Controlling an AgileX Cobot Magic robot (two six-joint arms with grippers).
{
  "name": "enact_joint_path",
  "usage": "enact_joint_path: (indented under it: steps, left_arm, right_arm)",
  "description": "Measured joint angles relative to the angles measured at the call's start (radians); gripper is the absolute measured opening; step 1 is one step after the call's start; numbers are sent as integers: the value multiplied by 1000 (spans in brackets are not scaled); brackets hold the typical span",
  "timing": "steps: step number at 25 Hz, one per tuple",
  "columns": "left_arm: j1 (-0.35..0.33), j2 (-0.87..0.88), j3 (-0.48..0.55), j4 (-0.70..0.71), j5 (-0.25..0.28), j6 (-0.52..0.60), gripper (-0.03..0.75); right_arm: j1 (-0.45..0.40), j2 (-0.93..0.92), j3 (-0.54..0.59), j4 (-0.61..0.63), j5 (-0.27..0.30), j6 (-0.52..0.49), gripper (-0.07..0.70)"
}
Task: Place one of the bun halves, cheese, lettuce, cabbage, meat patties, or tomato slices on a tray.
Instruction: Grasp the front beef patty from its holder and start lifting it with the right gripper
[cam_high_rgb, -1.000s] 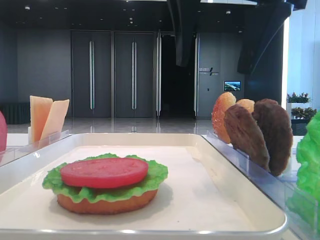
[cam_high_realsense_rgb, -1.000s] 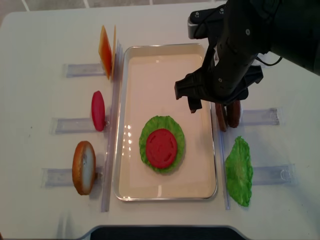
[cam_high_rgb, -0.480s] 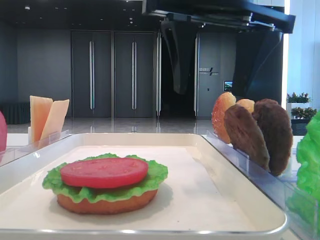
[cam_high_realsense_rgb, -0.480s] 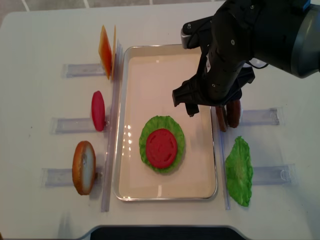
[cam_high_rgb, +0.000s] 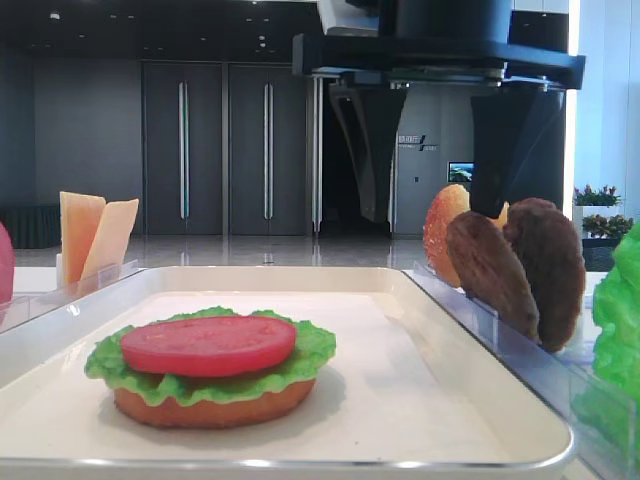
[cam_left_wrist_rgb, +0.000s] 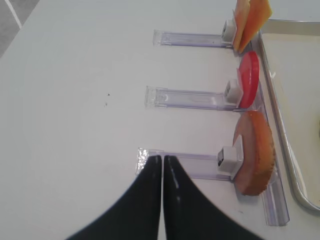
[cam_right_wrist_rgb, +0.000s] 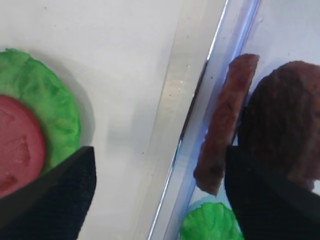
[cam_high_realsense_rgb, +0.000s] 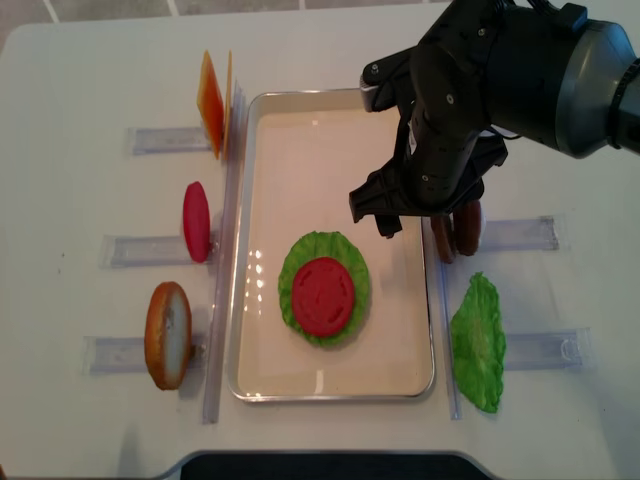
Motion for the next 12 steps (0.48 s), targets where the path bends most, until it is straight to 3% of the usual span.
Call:
enact_joint_path:
  steps: [12]
  left_arm:
    - [0, 0, 0, 0, 0, 0, 0]
  right_arm:
    - [-1, 38, -2, -62, 0, 0, 536]
